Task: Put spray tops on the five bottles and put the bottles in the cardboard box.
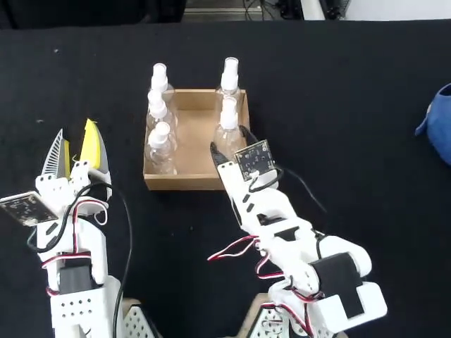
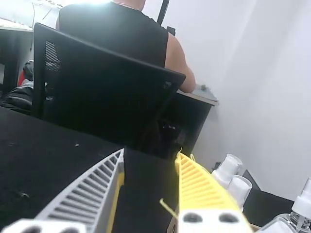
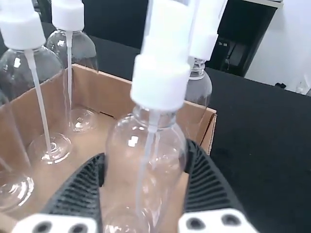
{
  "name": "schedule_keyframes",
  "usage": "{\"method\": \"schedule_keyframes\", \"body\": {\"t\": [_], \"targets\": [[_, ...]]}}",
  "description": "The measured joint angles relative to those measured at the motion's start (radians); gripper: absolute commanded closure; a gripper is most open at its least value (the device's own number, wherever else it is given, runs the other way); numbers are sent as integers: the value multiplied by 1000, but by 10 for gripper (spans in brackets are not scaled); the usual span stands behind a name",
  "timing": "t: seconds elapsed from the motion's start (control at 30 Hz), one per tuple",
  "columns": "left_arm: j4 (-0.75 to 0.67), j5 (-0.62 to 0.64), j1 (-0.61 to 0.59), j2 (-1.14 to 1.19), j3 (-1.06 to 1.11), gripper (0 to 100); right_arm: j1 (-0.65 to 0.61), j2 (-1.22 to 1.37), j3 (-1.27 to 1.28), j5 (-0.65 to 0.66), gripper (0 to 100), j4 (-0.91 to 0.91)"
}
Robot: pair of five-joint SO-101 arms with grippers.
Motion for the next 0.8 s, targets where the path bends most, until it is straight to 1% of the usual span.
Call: {"method": "schedule_keyframes", "body": {"t": [0.1, 0.5, 0.67, 0.8], "targets": [[0, 0, 0, 0, 0, 970, 0, 0, 0, 0, 805, 0], [0, 0, 0, 0, 0, 970, 0, 0, 0, 0, 803, 0], [0, 0, 0, 0, 0, 970, 0, 2, 0, 0, 678, -26], [0, 0, 0, 0, 0, 970, 0, 2, 43, 0, 670, -107]]}}
